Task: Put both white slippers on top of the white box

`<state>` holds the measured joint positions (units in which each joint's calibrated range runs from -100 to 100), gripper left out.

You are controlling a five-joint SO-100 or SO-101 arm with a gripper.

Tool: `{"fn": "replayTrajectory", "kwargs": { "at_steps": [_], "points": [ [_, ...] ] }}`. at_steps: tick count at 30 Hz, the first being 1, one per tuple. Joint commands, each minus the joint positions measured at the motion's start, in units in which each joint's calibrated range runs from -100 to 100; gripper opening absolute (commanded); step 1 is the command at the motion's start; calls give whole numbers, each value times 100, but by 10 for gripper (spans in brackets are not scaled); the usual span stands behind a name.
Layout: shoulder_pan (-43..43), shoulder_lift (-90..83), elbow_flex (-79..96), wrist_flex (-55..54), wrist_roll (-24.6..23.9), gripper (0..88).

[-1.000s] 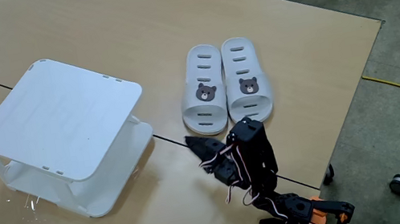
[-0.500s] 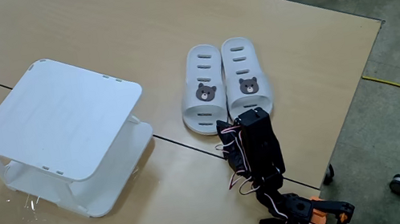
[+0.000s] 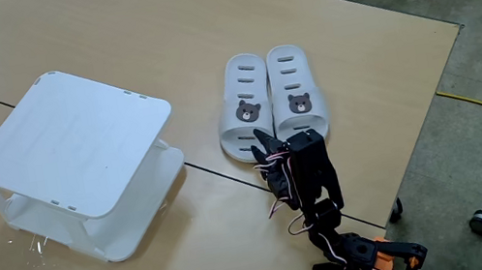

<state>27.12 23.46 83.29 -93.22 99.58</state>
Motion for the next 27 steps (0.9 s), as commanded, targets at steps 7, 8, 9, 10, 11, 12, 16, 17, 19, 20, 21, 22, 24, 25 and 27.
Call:
{"fn": "replayTrajectory", "kwargs": {
  "at_steps": [7,8,9,10,11,12,16,17,19,20,21,22,24,25,27],
  "points": [
    [68,1453,-2271,-57,42,204],
    [68,1587,-2506,-40,42,204],
    [76,1697,-2731,55,42,204],
    [109,1781,-2957,150,42,204],
    [183,1831,-3182,262,42,204],
    [216,1865,-3381,426,42,204],
    [372,1865,-4138,1211,42,205],
    [389,1865,-4292,1358,42,205],
    [389,1865,-4590,1643,42,205],
    [397,1873,-4734,1807,42,205],
    [397,1873,-4878,1979,42,205],
    [405,1873,-5023,2135,42,205],
    [405,1873,-5221,2307,42,205],
    [397,1873,-5230,2307,42,205],
    [397,1873,-5230,2307,42,204]
  ]
}}
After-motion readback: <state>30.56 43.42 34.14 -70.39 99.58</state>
